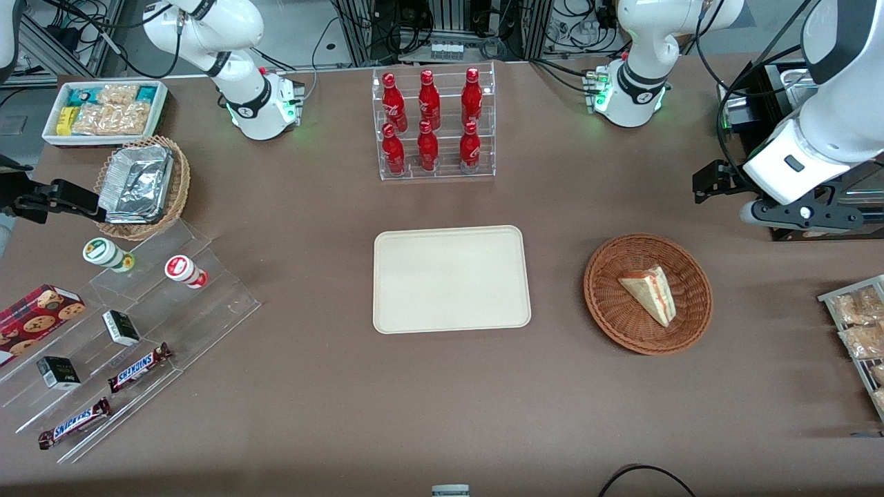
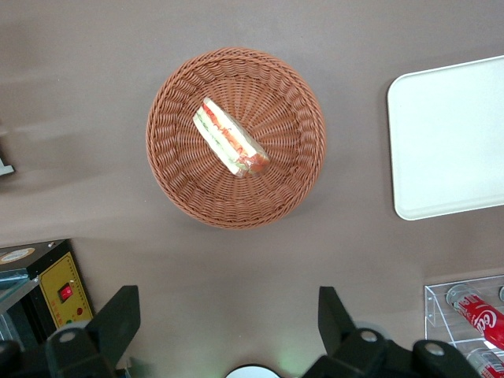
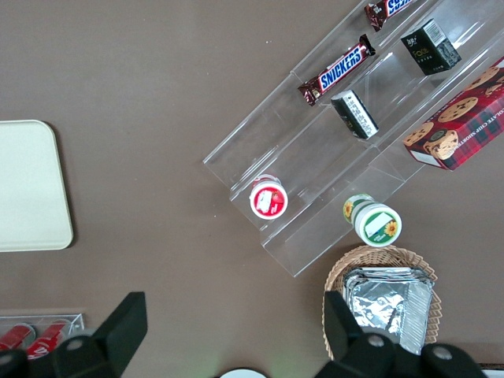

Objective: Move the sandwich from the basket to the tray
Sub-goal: 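Move the left gripper down over the wrapped sandwich in the wicker basket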

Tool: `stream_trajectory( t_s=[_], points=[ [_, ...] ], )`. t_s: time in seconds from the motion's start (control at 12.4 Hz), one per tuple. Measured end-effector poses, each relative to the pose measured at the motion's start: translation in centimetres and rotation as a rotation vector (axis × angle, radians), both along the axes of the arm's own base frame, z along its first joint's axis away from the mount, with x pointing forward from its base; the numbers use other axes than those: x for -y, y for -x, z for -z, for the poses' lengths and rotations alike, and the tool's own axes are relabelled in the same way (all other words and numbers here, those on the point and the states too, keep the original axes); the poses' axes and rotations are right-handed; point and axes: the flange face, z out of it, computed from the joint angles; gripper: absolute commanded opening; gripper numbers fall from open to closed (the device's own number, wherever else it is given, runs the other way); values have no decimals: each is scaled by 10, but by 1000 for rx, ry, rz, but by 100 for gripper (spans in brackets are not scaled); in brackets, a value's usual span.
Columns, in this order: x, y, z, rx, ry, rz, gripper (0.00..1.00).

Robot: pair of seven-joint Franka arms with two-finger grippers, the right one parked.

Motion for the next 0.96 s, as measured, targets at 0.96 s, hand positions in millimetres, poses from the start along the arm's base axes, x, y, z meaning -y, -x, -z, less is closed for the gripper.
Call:
stream_trajectory(
  t_s=[0.96],
  points=[
    [-23,-6,117,-66,-3,-35,100]
  ],
)
